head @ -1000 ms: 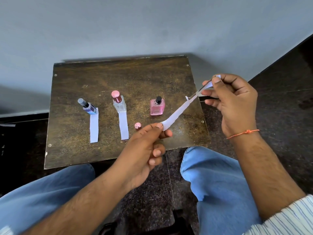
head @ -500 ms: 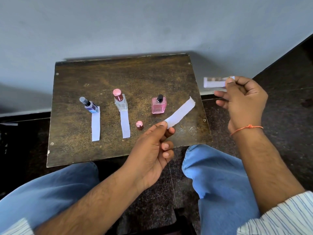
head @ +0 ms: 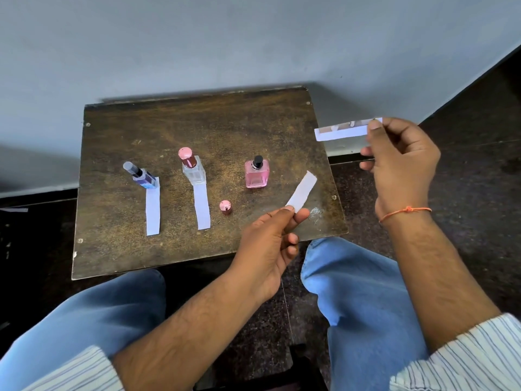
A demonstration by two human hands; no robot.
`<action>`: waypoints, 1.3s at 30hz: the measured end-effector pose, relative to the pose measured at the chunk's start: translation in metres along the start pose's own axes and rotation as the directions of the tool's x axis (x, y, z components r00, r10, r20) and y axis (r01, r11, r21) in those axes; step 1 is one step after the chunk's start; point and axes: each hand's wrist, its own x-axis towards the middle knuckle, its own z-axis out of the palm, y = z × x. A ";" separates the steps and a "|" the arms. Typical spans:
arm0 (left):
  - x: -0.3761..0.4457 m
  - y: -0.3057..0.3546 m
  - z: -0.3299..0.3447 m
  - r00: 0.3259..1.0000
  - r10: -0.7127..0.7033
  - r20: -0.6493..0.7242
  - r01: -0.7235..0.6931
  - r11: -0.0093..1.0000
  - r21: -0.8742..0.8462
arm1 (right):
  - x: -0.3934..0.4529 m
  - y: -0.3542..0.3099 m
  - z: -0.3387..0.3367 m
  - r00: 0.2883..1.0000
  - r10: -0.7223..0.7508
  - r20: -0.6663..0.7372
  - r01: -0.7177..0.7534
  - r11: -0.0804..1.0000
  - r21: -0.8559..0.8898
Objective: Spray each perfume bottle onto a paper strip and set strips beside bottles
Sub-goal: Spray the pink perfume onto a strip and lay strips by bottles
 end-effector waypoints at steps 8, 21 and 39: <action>0.003 -0.013 0.023 0.999 0.031 -0.016 -0.032 0.996 -0.083 | 0.000 0.002 -0.001 0.997 -0.073 0.029 0.074 0.997 -0.033; -0.021 -0.013 0.021 0.994 -0.077 0.082 0.076 0.997 0.013 | -0.014 -0.006 -0.001 0.926 -0.342 0.157 0.360 0.927 -0.108; -0.023 0.077 -0.027 0.876 0.440 0.199 -0.464 0.881 0.095 | -0.075 -0.024 0.043 0.429 -0.660 0.617 0.811 0.582 0.059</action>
